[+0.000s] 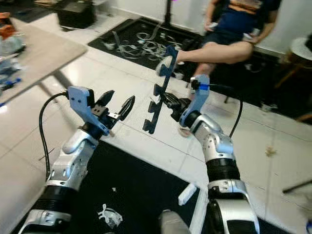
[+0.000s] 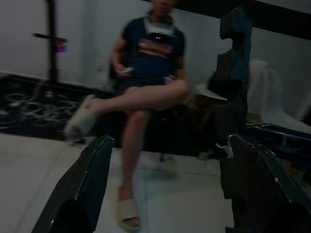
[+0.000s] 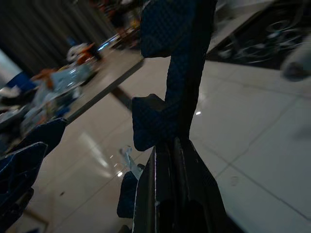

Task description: Picking trash to rubbish bin

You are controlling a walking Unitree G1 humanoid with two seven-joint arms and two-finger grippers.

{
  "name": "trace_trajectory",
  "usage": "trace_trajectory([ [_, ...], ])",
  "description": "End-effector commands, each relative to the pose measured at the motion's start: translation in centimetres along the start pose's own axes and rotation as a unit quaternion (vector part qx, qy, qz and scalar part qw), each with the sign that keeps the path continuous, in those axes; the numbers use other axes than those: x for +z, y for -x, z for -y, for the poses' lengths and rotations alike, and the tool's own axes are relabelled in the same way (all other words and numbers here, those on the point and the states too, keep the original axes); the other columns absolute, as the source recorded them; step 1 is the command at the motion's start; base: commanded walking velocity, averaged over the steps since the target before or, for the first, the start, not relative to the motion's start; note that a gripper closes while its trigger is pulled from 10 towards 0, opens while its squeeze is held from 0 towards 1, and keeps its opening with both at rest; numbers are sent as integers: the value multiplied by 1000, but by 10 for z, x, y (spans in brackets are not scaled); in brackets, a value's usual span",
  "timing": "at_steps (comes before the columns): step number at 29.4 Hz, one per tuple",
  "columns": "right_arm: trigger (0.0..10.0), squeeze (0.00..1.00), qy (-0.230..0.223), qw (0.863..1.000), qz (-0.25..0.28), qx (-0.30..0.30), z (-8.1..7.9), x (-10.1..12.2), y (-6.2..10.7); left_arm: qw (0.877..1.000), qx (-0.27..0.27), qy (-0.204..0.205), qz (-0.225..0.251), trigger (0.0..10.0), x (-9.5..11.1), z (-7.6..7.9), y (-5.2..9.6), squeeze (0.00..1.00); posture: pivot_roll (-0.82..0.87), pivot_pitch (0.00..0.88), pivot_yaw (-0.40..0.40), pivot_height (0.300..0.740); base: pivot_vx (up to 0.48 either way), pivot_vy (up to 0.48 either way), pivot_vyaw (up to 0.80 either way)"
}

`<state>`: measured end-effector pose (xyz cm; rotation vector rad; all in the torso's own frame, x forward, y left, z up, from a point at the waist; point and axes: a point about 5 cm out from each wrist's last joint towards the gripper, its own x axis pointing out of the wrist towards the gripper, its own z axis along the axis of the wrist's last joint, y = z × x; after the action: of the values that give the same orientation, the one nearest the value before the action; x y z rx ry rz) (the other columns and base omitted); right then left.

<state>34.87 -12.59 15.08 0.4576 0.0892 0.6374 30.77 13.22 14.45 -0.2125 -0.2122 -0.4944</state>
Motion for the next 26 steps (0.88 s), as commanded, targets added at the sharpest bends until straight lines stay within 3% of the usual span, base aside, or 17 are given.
trace_trajectory([
  [1, 10000, 0, 4, 1000, 2, -2, 1, 2, 0, 1000, -4, -5, -4, 10000, -2, 0, 1, 0, -42, 0, -17, 740, 0, 0, -769],
  [26, 10000, 0, 12, 1000, -4, -7, 3, 1, 0, 1000, -7, -14, -2, 10000, -2, 1, 0, 0, -43, 0, -16, 740, 0, 0, -767],
])
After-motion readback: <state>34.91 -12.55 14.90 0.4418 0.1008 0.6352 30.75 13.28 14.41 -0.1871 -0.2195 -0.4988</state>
